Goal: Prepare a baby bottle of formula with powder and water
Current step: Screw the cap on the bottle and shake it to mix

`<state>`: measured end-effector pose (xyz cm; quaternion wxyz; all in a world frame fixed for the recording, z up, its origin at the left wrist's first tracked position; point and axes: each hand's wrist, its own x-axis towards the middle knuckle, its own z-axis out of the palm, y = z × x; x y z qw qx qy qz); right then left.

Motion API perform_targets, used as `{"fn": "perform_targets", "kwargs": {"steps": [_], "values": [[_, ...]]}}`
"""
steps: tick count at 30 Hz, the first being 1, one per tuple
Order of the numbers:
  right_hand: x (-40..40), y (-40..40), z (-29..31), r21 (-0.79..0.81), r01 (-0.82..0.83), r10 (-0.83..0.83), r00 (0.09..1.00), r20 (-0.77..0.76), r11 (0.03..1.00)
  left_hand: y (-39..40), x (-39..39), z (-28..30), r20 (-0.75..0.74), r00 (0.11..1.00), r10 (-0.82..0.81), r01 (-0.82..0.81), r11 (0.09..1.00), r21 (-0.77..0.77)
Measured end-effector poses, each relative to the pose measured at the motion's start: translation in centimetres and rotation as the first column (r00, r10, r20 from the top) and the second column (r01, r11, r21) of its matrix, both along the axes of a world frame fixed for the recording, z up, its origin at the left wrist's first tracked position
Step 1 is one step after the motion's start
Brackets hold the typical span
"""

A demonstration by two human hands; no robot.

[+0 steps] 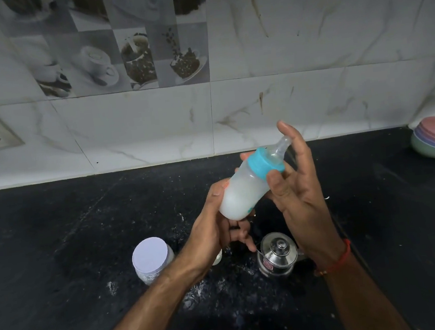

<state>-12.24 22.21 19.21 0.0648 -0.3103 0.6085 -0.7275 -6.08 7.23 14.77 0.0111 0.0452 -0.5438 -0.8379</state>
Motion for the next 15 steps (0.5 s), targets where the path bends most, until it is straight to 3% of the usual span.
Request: {"fn": "perform_targets", "kwargs": {"steps": [4,15], "values": [[0.18,0.34,0.10,-0.043,-0.003,0.004,1.000,0.012,0.999,0.21,-0.10,0.13,-0.017,1.000,-0.006,0.005,1.000,-0.022],[0.24,0.75,-0.24,-0.111,0.088,-0.074,0.989,0.124,0.990,0.70,0.43,-0.05,-0.076,0.997,-0.033,0.010,0.956,-0.293]]}}
